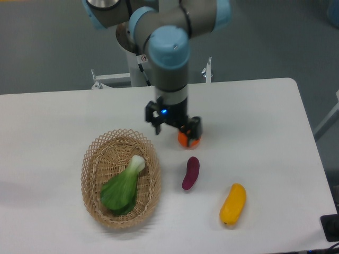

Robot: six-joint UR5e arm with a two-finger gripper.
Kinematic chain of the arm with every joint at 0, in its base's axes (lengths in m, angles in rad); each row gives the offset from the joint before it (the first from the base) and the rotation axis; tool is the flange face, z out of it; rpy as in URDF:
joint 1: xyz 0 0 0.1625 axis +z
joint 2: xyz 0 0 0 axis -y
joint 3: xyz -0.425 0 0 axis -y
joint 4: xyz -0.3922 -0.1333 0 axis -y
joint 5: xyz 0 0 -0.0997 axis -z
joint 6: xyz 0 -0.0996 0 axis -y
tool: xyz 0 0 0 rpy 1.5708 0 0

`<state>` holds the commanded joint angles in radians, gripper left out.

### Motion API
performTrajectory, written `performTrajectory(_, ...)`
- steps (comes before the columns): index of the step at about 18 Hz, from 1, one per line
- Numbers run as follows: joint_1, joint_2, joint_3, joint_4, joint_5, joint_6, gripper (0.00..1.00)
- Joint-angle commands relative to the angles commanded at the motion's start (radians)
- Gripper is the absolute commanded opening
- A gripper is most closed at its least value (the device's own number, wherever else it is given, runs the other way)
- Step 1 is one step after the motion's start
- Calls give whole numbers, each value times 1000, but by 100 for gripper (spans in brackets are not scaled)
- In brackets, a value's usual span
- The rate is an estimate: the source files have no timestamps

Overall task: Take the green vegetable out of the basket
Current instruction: 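Move the open gripper over the bok choy in the wicker basket, then lower the gripper onto the bok choy stem and close it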

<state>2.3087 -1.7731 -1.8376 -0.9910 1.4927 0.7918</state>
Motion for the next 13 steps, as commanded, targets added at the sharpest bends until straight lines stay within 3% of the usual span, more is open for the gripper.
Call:
performTrajectory(4, -58, -89, 9, 14, -8, -52, 100)
performTrajectory(5, -74, -101, 3, 40, -8, -54, 100)
performTrajectory(8, -101, -126, -12, 121, -5, -55, 100)
performTrajectory(13, -115, -149, -20, 135, 0, -69, 100)
